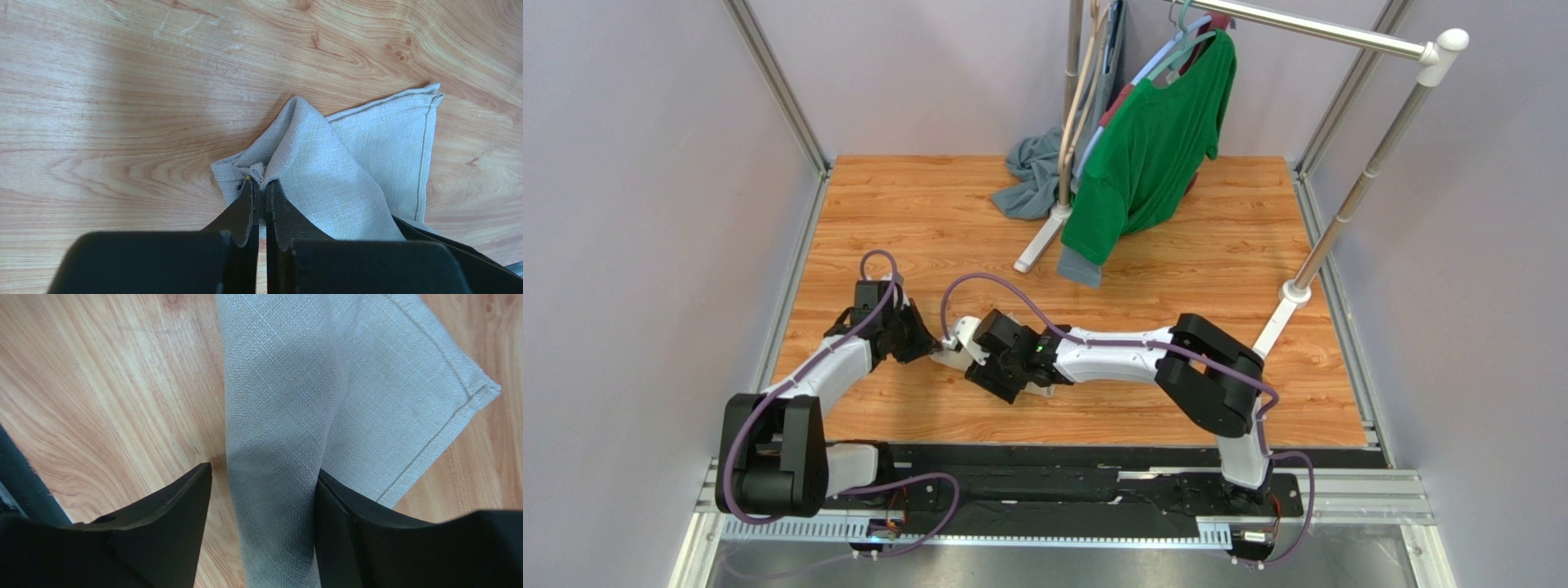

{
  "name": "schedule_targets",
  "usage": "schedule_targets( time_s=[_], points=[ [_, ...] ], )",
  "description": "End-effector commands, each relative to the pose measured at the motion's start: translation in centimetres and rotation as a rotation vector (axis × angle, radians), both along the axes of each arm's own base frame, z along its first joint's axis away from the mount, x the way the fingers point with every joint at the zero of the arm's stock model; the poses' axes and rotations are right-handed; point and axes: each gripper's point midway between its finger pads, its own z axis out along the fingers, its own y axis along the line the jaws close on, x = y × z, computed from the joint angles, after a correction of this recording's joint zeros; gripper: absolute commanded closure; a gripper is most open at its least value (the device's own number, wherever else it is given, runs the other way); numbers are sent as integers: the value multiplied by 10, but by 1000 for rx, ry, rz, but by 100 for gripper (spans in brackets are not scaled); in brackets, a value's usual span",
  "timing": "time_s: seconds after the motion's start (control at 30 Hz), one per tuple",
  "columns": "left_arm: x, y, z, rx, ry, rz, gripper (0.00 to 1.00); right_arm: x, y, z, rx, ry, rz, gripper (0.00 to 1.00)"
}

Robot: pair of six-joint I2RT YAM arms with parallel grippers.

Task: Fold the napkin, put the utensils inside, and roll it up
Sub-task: Roll the napkin with the utensil

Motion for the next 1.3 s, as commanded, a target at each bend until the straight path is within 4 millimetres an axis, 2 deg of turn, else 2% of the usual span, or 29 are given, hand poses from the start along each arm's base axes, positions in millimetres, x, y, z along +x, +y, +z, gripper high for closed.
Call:
schedule_targets(
  time_s=[0.0,0.07,0.1,0.17,0.2,0.3,0.37,0.43,0.67,1.13,1.23,1.27],
  points=[
    [8,-6,11,-18,-43,-39,100,8,-2,-17,-15,-3,-27,50],
    [9,-7,17,-26,-61,-37,99,9,-6,-23,-17,28,-40,61],
    [9,-7,20,-28,-67,-35,88,8,-8,-24,-13,46,-48,67],
    [12,-6,33,-26,-107,-27,71,7,-9,-25,19,103,-45,71],
    [12,-5,36,-22,-113,-22,55,4,-12,-27,28,132,-51,75],
    [14,2,51,12,-162,9,41,3,-14,-27,89,232,-54,82],
    [13,4,60,20,-200,14,40,-4,-12,-26,134,313,-23,83],
    [11,5,61,21,-215,19,40,-1,-11,-23,180,375,-31,84],
    [3,9,53,35,-228,35,39,0,-10,-19,286,580,-4,85],
    [16,3,35,17,-213,5,41,-1,-8,-33,297,687,6,87],
    [17,1,32,8,-206,-5,46,0,-8,-35,299,702,4,87],
    [17,0,30,6,-201,-7,50,1,-8,-35,300,703,3,87]
  ],
)
